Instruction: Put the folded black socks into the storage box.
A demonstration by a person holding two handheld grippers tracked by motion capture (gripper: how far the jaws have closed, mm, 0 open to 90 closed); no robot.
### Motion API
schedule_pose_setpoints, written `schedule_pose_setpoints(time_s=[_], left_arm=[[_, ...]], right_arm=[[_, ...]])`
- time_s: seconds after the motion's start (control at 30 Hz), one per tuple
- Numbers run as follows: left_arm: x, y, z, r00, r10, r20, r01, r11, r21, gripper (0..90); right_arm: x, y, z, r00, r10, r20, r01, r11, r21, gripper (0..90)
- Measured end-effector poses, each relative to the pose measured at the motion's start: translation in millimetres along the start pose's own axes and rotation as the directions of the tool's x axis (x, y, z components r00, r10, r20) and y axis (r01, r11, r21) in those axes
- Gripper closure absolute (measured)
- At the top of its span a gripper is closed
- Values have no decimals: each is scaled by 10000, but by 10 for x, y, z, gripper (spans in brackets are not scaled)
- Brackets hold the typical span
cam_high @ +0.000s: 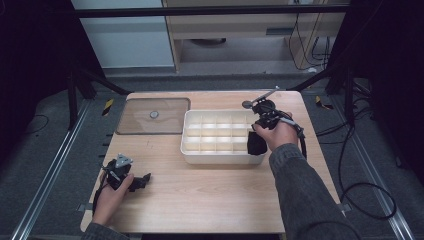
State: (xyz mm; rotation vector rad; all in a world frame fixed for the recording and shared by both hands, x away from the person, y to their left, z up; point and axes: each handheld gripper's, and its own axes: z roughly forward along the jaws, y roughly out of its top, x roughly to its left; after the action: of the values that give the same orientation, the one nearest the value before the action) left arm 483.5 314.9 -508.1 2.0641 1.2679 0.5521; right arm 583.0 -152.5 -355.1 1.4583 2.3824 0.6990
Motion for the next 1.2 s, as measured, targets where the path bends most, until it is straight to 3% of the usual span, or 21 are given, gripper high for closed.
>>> schedule_pose_setpoints(time_s=[0.43, 1.2], left_arm=[[-3, 0, 1, 10000, -13, 4, 13, 10000, -21, 0], [-2, 0, 1, 10000, -8, 8, 8, 10000, -19, 0]], right_arm=[[55, -15, 154, 9998, -170, 56, 167, 9988, 460, 900], [-136, -212, 269, 9990, 208, 398, -238, 9967, 780, 900]])
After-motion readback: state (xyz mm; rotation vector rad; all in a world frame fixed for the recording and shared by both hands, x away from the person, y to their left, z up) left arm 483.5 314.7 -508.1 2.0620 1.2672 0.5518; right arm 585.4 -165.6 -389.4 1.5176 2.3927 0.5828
